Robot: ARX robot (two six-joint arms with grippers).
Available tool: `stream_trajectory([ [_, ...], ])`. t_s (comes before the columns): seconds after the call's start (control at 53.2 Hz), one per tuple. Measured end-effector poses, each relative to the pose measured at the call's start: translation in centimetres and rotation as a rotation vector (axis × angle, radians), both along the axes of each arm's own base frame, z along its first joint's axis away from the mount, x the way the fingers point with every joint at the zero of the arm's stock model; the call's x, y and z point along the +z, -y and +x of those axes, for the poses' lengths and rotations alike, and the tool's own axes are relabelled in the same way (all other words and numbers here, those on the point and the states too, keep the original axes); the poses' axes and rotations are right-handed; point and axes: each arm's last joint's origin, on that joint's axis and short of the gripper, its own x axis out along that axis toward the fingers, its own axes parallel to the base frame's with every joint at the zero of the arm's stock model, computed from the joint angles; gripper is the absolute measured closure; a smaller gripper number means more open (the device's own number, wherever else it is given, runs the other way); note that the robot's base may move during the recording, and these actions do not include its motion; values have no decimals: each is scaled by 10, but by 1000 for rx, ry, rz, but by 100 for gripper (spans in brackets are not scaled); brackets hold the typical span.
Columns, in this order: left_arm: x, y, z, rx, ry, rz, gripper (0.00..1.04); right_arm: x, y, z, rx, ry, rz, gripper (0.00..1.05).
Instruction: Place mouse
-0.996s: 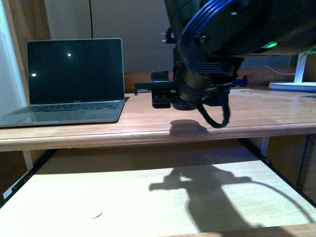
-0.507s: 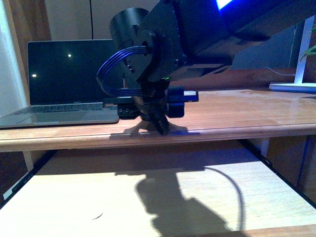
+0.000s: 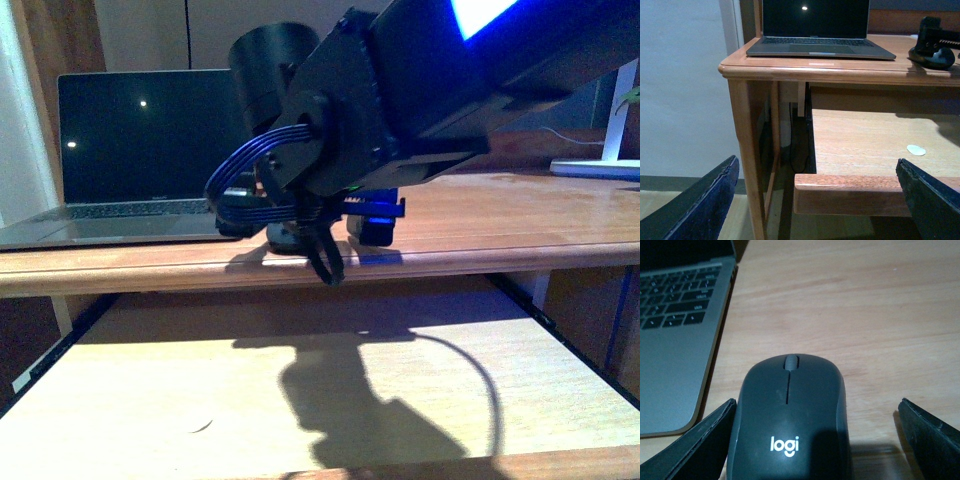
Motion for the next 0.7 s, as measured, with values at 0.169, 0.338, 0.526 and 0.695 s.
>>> stream_trajectory([
  [0.169,0,0,0,0,0,0,8,34,57,-20,-6,134,164,7],
  [0.338,0,0,0,0,0,0,8,44,133,-63,41,238,261,7],
  [0.526,0,0,0,0,0,0,8,-15,199,-134,271,172,208,7],
  [0.695,0,0,0,0,0,0,8,-56,245,-199,515,136,166,7],
])
